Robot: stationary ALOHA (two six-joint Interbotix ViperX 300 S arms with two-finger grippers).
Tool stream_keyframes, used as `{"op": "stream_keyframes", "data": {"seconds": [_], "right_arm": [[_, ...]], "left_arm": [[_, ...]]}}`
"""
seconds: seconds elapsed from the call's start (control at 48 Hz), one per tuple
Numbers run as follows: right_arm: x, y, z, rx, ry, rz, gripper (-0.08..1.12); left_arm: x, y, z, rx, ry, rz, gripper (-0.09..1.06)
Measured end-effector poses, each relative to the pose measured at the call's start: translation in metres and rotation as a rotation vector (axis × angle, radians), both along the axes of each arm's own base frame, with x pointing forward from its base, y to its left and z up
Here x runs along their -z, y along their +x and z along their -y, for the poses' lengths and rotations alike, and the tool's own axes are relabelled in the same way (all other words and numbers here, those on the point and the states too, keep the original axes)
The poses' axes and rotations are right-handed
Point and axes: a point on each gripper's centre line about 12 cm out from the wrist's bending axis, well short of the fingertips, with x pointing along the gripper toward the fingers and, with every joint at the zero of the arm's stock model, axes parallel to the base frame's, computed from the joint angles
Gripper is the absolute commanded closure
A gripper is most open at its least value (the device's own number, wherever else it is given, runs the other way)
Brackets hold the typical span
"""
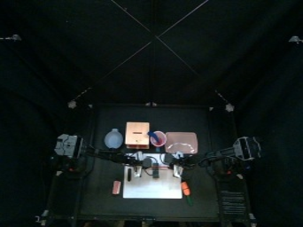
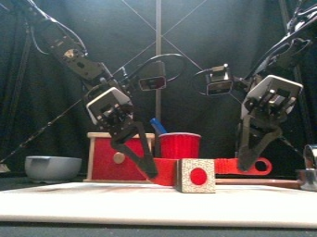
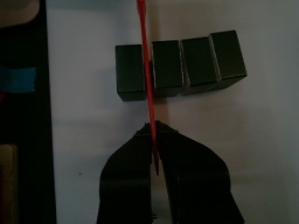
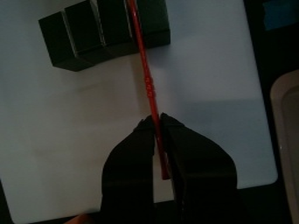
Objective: Place sushi on board then cut the sushi with the knife then place the pieces on the plate
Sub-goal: Cut the sushi into 4 pieces
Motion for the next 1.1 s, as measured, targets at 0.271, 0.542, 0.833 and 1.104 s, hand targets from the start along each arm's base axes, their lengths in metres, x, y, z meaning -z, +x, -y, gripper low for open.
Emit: {"op": "stream_keyframes", "data": {"seconds": [0.271,0.542,0.833,1.104], "right_arm": [[-0.001,0.001,0.019,0.027,-0.029,0.006,0.65],[-0.01,0.004,0.021,0.033,-0.036,0.005,0.65],[-0.048,0.004,0.006,0.006,-0.032,0.053,0.65],[-0.052,0.002,-0.018,-0.025,0.023,0.064,0.65]], "left_arm": [[0.0,0.001,-0.02,-0.032,0.018,0.001,0.54],[-0.008,-0.001,-0.021,-0.028,0.023,0.015,0.54],[-0.042,-0.006,-0.005,0.009,0.019,0.073,0.54],[-0.043,-0.008,0.025,0.05,-0.021,0.072,0.54]]}}
